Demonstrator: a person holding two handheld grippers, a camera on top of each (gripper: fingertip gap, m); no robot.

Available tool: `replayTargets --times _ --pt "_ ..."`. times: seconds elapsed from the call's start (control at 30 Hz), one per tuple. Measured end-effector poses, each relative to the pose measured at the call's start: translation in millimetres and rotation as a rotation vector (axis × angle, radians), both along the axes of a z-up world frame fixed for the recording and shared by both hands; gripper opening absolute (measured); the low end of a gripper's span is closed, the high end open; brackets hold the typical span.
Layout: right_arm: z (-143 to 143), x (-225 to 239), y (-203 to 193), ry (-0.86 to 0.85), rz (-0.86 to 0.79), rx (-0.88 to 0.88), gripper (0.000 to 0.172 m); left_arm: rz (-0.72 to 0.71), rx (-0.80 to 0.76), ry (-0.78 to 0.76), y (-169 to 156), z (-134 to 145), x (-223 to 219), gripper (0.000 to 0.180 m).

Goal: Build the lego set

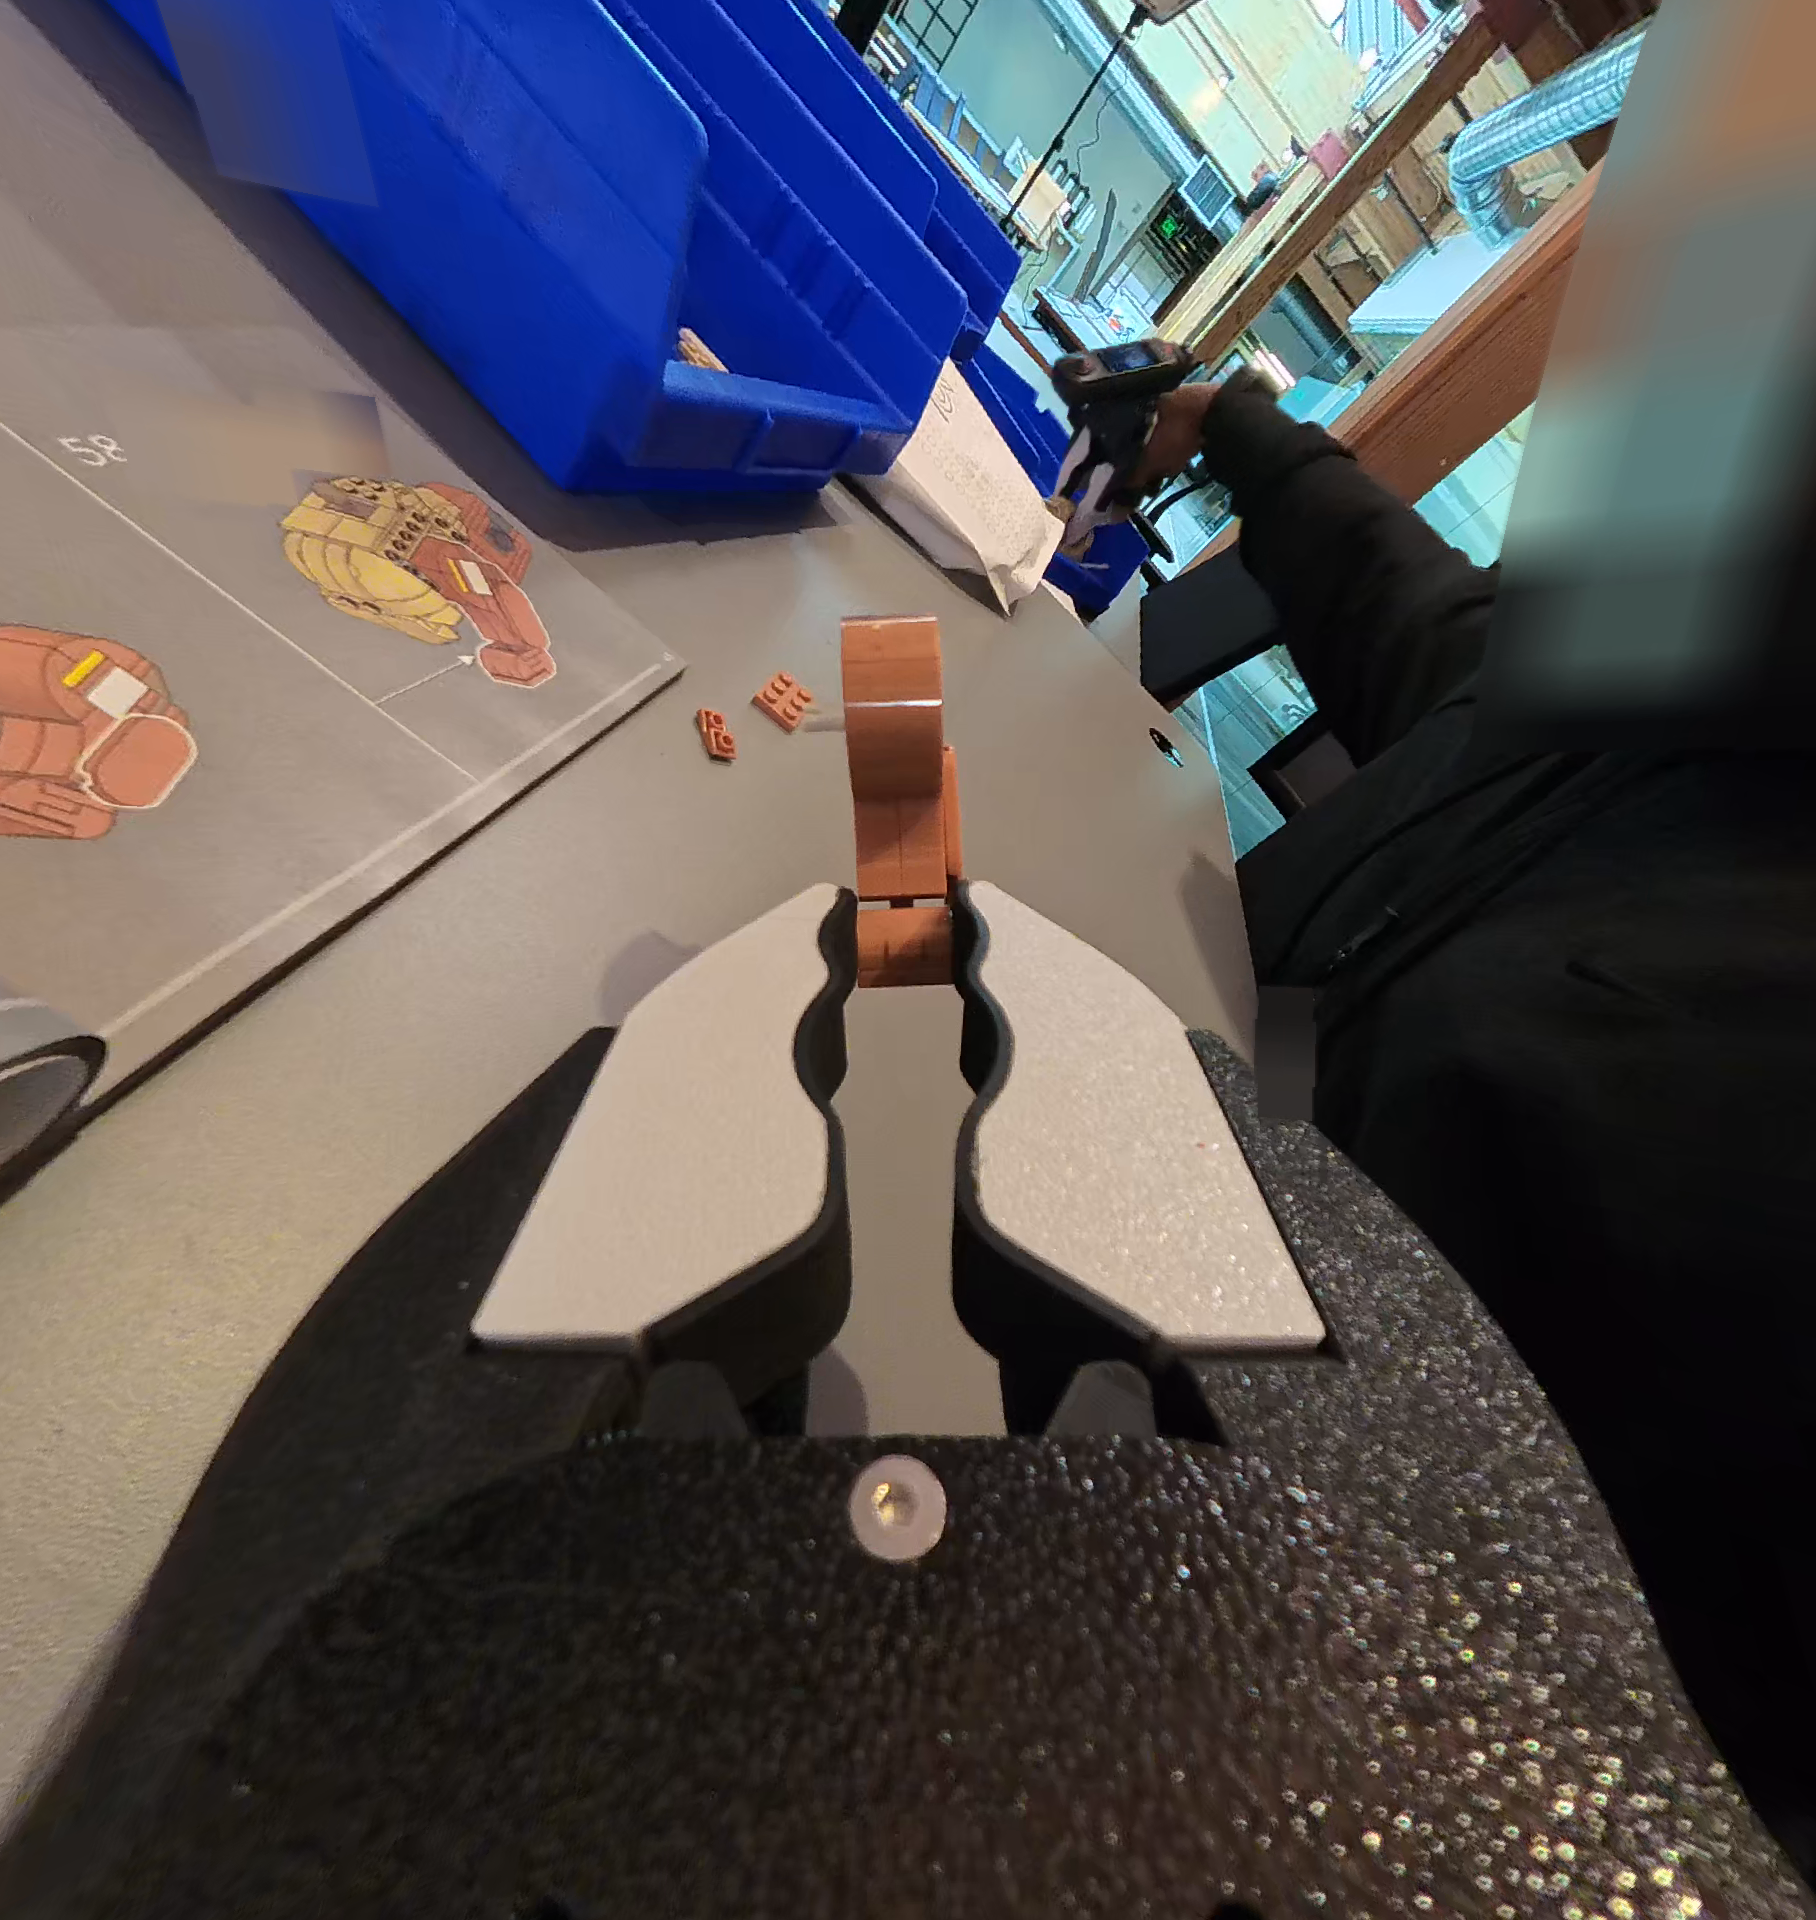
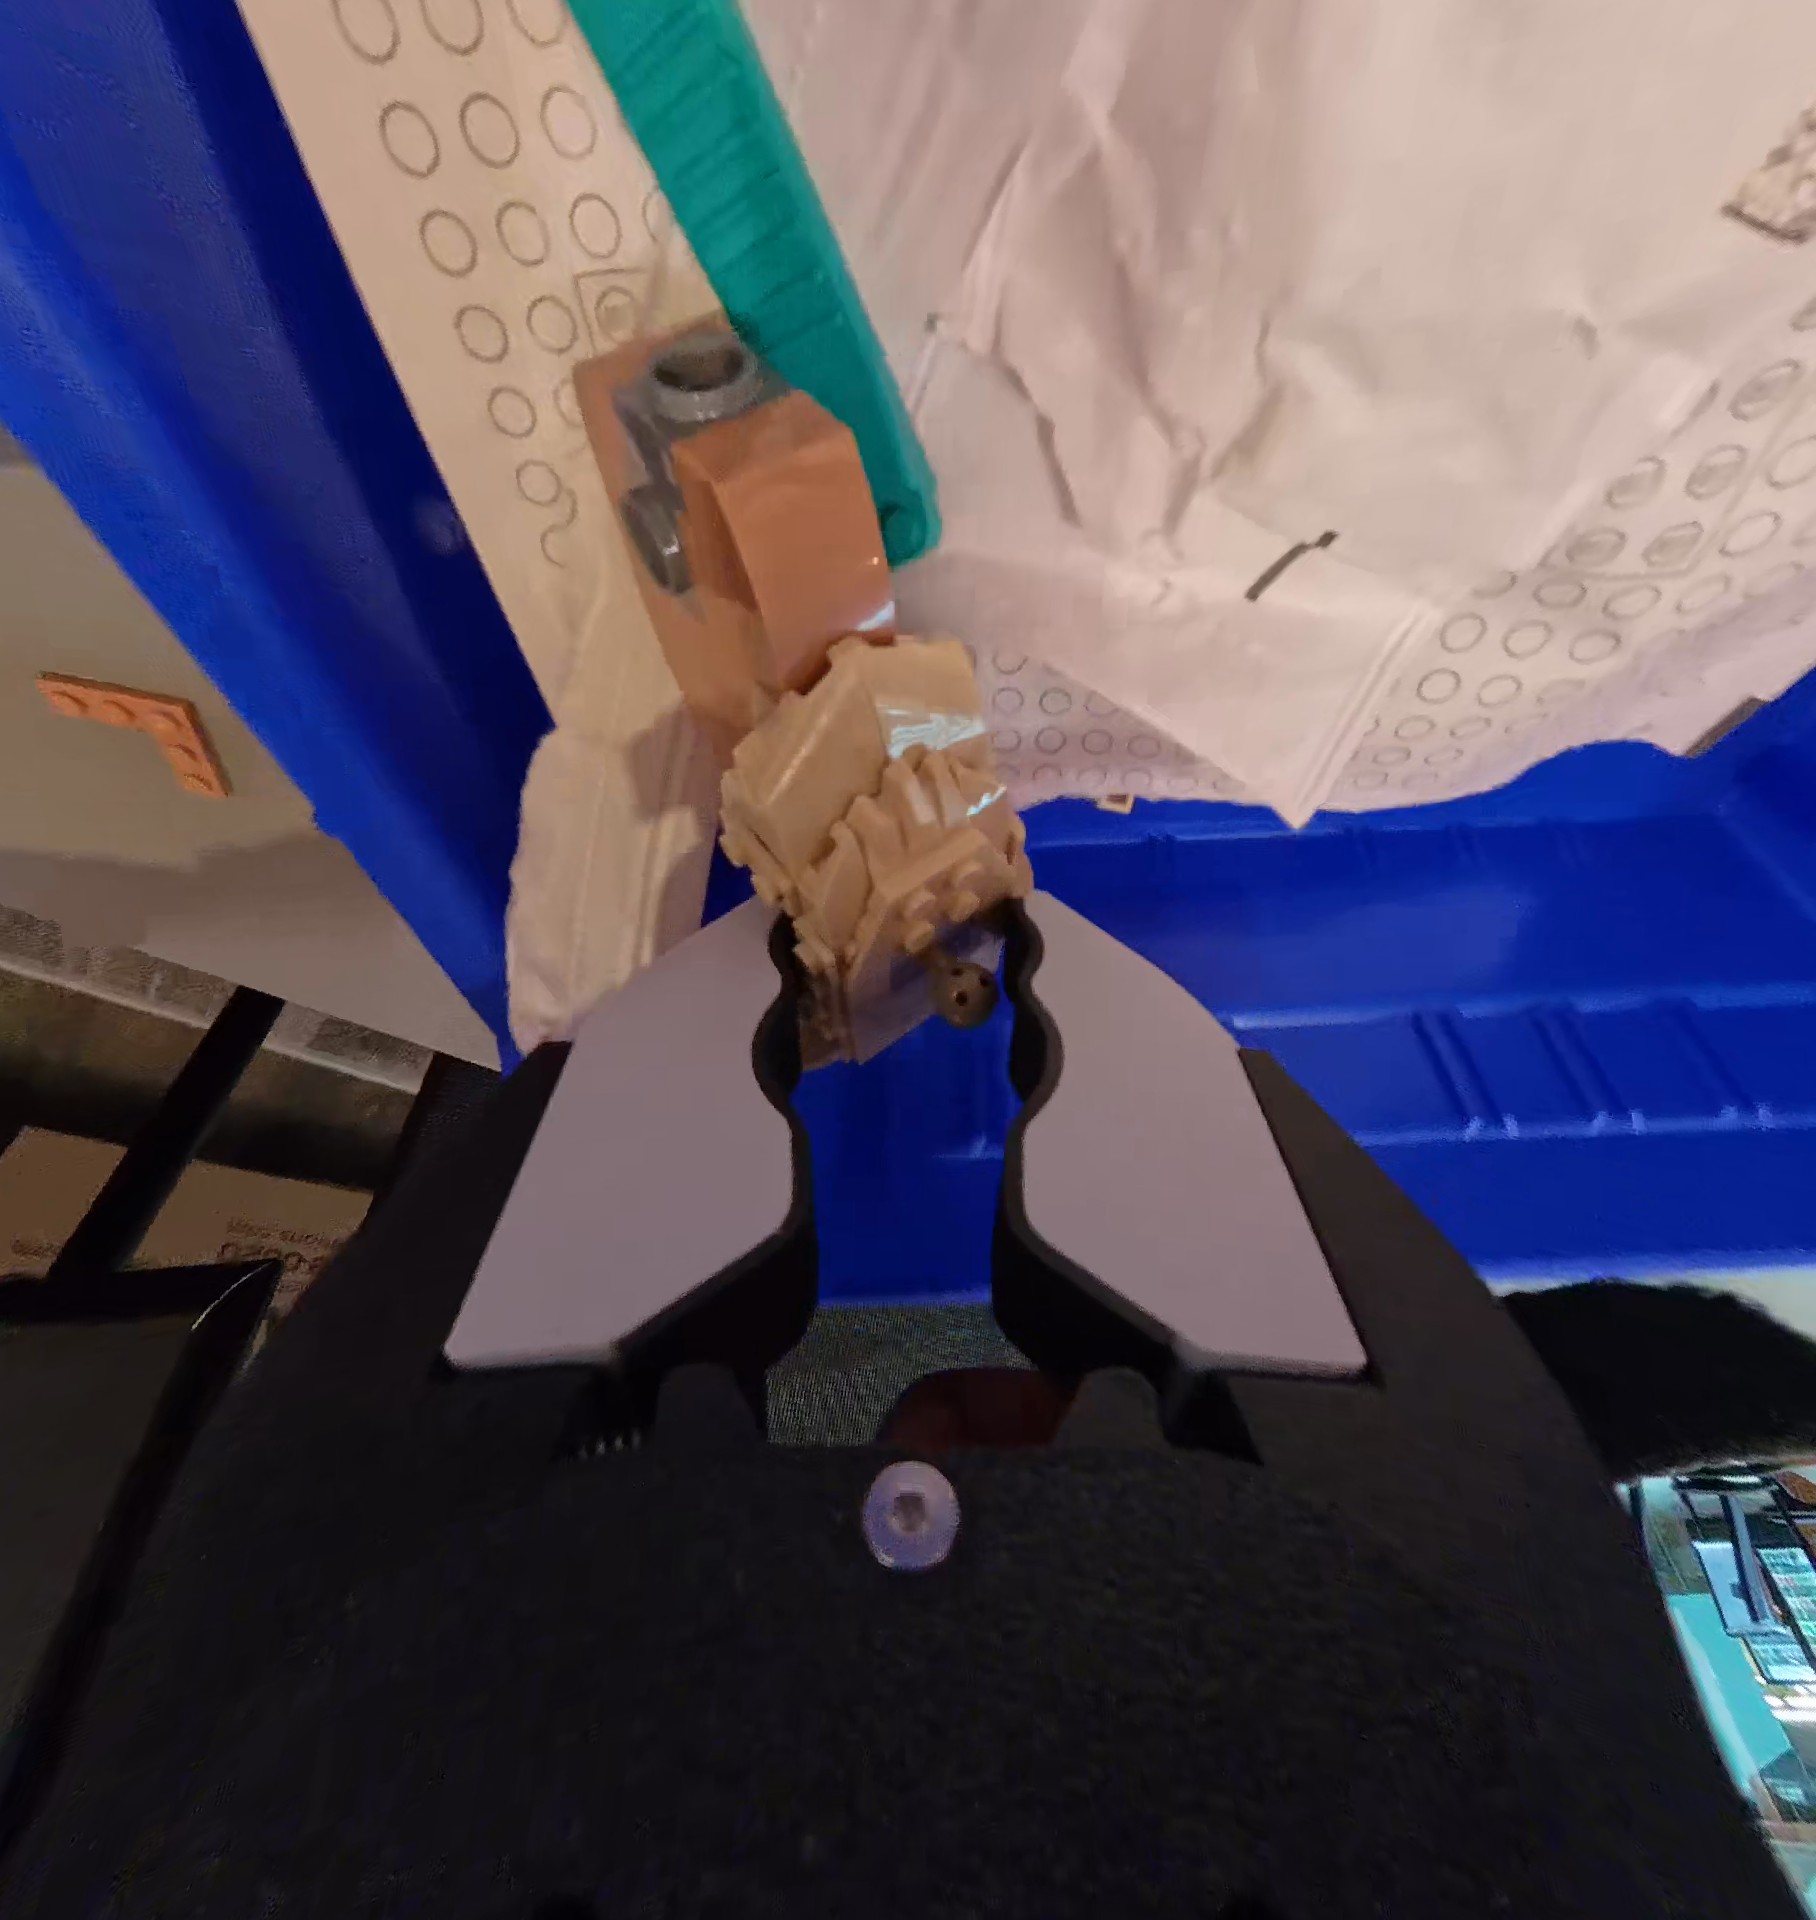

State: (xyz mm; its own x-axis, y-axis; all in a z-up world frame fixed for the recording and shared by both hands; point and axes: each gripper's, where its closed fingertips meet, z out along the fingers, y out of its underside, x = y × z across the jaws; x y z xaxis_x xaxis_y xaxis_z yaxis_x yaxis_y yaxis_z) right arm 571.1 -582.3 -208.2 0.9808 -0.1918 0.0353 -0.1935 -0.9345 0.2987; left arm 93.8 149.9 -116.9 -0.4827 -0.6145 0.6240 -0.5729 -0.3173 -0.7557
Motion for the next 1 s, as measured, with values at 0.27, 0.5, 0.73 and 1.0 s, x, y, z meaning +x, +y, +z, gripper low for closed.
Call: replayTargets --times 0.27,0.5,0.73,1.0 --pt "57 -12 21 -0.188 0.052 0.024 0.037 0.005 -0.002 -0.039 1 5 -2 0.016" --pt "128 -96 123 -0.138 0.122 0.194 0.037 0.024 0.016 -0.091 2 12 -4 0.016" --pt "164 -224 281 -0.025 0.406 0.239 0.037 0.03 0.087 -0.082 7 6 -16 0.016" --pt "120 -371 482 0.162 0.794 0.156 0.037 0.041 0.218 0.008 21 -12 -44 0.016"
